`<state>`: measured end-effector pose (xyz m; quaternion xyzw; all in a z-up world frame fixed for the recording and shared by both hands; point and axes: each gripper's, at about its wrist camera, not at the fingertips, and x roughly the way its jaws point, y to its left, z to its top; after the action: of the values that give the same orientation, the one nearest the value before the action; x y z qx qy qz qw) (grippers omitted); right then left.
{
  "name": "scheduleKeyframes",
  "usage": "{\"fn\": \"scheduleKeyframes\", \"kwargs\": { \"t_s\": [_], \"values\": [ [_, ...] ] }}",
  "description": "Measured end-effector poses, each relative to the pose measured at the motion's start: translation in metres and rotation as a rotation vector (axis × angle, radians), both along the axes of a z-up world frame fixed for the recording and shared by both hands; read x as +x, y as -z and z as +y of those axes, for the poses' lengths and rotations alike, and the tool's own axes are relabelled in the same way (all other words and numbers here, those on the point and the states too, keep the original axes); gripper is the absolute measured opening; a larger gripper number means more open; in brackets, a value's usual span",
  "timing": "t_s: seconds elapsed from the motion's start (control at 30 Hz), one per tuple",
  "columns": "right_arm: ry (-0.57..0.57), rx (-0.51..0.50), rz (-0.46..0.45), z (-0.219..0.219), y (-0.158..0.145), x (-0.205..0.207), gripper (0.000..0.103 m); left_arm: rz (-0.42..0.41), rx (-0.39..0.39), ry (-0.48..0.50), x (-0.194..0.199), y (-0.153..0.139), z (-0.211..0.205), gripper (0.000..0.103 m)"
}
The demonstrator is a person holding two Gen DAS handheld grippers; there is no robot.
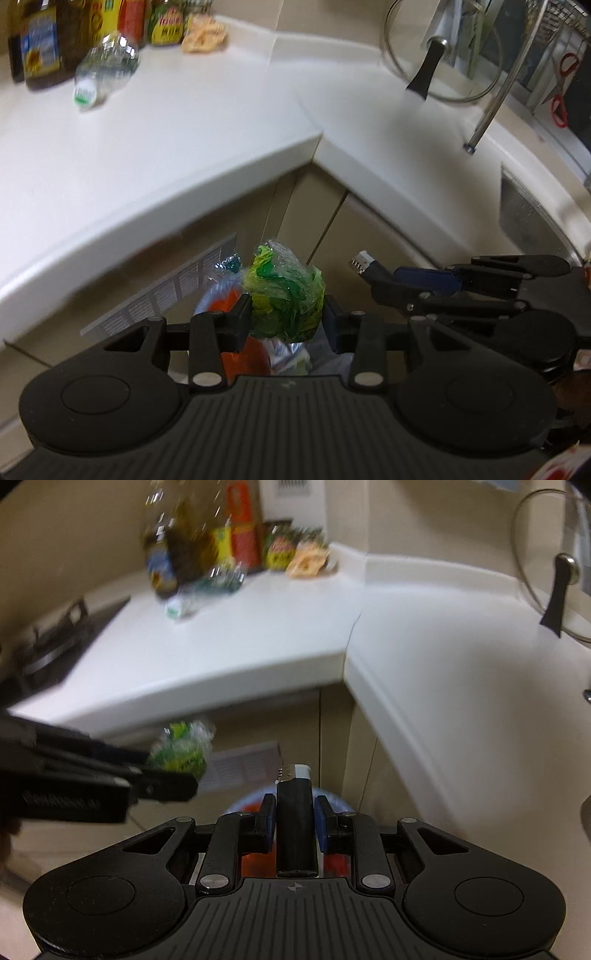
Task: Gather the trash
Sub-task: 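Carry the green bag and lighter down over the wastebasket, then open the left gripper to drop the green bag while the right drops the lighter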
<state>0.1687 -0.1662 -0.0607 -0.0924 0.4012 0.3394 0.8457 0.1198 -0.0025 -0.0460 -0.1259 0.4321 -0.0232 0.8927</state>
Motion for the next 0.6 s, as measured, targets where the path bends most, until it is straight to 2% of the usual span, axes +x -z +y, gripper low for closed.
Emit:
{"fn": "scheduleKeyframes", "kwargs": {
  "t_s": [0.27,0.6],
  "values": [
    [-0.067,-0.075,0.015,0.002,0.041,0.006,0.022,0.115,-0.019,-0.045,0.012,0.046,-0.004,0.036],
    [-0.117,-0.125,0.018,0.013,0.069,0.012,0.022,0.222,-0.046,-0.077,0.023,0.084,-0.002,0.036]
  ]
}}
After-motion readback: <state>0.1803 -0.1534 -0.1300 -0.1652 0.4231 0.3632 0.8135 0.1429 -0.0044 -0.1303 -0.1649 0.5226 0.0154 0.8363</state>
